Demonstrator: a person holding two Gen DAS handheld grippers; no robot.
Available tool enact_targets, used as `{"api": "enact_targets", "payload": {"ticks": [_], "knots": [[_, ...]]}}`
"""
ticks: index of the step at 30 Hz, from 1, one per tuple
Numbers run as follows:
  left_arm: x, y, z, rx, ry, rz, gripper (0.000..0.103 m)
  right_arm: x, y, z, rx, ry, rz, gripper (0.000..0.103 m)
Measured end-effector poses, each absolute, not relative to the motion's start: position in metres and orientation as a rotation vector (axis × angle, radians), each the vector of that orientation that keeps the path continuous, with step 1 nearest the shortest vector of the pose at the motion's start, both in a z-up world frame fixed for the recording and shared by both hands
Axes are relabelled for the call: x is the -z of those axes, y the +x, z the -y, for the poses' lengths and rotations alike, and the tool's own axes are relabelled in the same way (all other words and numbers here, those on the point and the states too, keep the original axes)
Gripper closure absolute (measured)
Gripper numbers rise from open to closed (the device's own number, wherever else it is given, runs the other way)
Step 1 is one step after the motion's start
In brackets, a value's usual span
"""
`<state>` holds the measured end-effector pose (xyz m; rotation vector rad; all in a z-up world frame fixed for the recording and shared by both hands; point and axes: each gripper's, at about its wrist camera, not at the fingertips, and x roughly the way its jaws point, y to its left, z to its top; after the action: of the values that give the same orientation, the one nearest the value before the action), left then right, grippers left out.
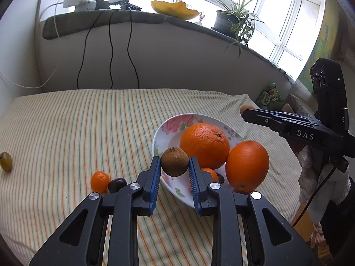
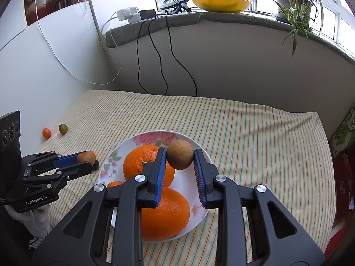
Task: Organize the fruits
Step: 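Carry both kiwis in the left and right grippers over the plate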
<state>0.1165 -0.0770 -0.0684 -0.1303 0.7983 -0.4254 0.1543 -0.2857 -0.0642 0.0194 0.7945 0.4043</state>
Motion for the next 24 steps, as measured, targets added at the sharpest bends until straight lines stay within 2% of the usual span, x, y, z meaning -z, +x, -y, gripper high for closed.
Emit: {"api": "enact_targets", "payload": {"ticks": [24], "knots": [[0.073,0.124,0.088,0.449,-0.136,-0.818,0.079,0.081,0.169,0.301,-0.429,0.090,-0.848,0.076]]}}
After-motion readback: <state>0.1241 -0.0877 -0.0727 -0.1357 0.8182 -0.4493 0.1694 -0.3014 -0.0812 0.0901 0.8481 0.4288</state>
